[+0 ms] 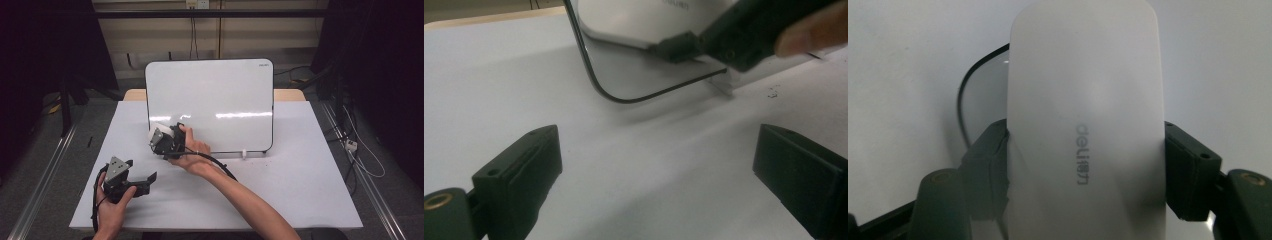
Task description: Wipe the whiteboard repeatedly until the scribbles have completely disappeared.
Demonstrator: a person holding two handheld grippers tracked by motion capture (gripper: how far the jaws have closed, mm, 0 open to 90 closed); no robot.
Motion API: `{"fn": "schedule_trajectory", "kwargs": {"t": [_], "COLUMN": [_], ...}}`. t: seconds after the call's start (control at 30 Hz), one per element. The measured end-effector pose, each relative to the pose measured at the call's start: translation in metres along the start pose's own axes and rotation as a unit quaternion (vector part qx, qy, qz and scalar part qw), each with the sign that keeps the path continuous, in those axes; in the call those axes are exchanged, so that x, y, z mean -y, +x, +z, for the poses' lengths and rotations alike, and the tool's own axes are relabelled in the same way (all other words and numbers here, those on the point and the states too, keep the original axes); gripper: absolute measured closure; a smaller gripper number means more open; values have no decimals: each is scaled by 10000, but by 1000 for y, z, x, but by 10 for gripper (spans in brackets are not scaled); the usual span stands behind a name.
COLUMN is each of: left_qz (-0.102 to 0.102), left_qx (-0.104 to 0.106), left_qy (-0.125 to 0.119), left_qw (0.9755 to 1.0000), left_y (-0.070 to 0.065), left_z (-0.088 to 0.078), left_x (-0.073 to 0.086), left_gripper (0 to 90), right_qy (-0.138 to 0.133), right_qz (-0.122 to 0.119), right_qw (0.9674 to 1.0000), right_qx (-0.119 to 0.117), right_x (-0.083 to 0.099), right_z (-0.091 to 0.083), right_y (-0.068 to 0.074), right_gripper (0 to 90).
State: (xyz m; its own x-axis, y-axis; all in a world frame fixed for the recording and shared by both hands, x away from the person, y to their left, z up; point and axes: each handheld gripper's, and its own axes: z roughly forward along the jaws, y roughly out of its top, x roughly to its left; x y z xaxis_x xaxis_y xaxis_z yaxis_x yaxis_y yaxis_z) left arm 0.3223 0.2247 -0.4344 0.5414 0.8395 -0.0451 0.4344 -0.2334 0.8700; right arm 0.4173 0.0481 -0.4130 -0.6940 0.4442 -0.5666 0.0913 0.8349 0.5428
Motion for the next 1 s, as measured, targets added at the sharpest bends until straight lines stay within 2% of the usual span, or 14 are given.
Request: {"fn": "schedule_trajectory", "kwargs": {"t": [0.07, 0.13, 0.4, 0.5, 0.7, 1.0], "left_qz": [-15, -8, -17, -31, -17, -31], "left_qx": [-1, -8, 10, 20, 46, 33], "left_qy": [1, 12, 13, -13, 17, -15], "left_qw": [10000, 10000, 10000, 10000, 10000, 10000], "left_y": [0, 0, 2, 1, 2, 2], "left_z": [0, 1, -1, 0, -1, -1], "left_x": [0, 0, 0, 0, 0, 0], "left_gripper": [56, 56, 56, 56, 56, 56], "right_qy": [2, -33, -114, -160, -235, -414], "right_qz": [-52, -121, -12, 162, 322, 737], "right_qw": [10000, 9999, 9999, 9997, 9990, 9957], "right_qx": [-65, -8, 40, 92, 211, 385], "right_x": [2, 4, 4, 2, -3, -6], "right_z": [0, 1, 2, 1, -1, -4], "right_y": [5, 11, 9, 3, -12, -38], "right_gripper": [305, 305, 305, 305, 305, 306]}}
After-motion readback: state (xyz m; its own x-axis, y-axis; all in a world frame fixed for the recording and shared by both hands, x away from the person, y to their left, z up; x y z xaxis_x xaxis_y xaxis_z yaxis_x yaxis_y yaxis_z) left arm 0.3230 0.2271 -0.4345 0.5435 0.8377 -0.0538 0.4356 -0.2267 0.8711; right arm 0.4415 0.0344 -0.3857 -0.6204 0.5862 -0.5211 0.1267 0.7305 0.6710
